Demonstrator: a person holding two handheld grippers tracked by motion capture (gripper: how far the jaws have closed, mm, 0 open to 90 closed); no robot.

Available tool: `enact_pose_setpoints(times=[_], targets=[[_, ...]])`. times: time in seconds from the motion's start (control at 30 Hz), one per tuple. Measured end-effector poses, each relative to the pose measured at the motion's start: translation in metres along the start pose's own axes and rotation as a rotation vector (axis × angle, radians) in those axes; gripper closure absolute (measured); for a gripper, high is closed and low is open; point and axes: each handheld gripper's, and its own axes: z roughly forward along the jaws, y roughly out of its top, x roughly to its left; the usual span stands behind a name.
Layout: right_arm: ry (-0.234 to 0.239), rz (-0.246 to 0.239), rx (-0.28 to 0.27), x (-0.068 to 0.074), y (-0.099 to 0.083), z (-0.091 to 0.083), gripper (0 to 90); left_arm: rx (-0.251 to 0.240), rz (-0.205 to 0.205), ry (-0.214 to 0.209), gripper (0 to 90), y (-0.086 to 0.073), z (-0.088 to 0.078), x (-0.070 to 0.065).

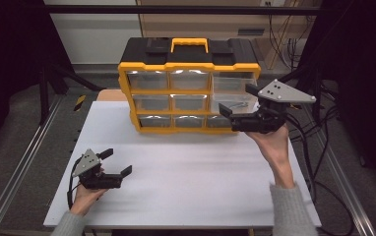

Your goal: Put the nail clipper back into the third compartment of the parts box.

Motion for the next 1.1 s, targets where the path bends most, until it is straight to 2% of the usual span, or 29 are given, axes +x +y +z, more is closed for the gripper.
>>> enact_pose_setpoints(times=[0.07, 0.37, 0.6, 0.73, 0.77, 0.8, 0.83, 0.87, 1.1], targets=[[0.009, 0.001, -0.006, 0.003, -0.004, -0.002, 3.8, 0.0, 0.0, 0.0, 1.8, 0.0, 0.0, 0.0], [0.061, 0.002, 0.027, 0.017, -0.03, -0.003, 3.7, 0.0, 0.001, -0.001, 1.8, 0.0, 0.0, 0.0], [0.078, 0.022, 0.065, 0.025, -0.059, 0.0, 3.7, 0.0, 0.002, -0.001, 1.8, 0.0, 0.0, -0.001], [0.076, 0.042, 0.087, 0.025, -0.077, 0.001, 3.6, 0.0, 0.001, -0.001, 1.8, 0.0, 0.0, -0.001], [0.07, 0.051, 0.094, 0.024, -0.087, 0.001, 3.6, 0.0, 0.001, -0.001, 1.8, 0.0, 0.0, -0.001], [0.07, 0.051, 0.094, 0.024, -0.087, 0.001, 3.6, 0.001, 0.001, -0.001, 1.8, 0.0, 0.0, -0.001], [0.067, 0.065, 0.094, 0.022, -0.097, 0.001, 3.7, 0.001, 0.001, -0.001, 1.8, 0.0, 0.0, -0.001], [0.067, 0.065, 0.094, 0.022, -0.097, 0.001, 3.7, 0.001, 0.002, -0.001, 1.8, 0.0, 0.0, -0.001], [0.052, 0.097, 0.108, 0.014, -0.132, -0.003, 3.5, 0.003, 0.001, -0.002, 1.7, 0.0, 0.001, -0.001]])
